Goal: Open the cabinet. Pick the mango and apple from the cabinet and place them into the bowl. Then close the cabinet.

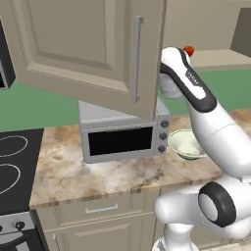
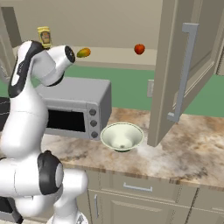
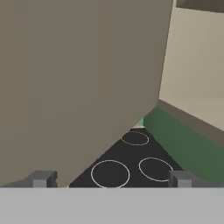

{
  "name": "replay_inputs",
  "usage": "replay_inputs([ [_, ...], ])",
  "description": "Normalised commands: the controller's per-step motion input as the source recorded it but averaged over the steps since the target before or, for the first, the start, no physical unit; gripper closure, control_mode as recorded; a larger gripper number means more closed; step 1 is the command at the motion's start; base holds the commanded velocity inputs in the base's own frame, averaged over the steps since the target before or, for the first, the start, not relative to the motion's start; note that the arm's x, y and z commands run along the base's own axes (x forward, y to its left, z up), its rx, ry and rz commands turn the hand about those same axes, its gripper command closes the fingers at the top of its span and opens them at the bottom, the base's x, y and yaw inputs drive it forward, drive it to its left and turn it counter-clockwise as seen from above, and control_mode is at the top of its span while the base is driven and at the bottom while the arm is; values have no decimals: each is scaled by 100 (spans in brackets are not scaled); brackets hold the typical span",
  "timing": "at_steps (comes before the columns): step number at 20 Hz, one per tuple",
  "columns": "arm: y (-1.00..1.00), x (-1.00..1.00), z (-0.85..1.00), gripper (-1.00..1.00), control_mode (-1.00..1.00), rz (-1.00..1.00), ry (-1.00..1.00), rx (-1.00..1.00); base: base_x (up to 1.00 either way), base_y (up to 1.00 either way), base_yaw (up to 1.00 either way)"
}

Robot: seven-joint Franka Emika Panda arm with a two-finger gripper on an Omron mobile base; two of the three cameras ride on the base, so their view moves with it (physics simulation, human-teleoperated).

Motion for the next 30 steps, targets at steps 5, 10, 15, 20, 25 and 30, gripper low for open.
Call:
replay_inputs([
  [5,100,-55,0,-100,-100,0,-31,0,0,0,0],
  [10,37,2,-1,-100,-100,0,0,-5,0,0,0],
  [15,47,17,0,-100,-100,0,0,-1,0,0,0],
  [20,53,18,0,-100,-100,-2,0,0,0,0,0],
  [25,58,15,0,-100,-100,-3,0,0,0,0,0],
  [30,57,4,0,-100,-100,-5,0,0,0,0,0],
])
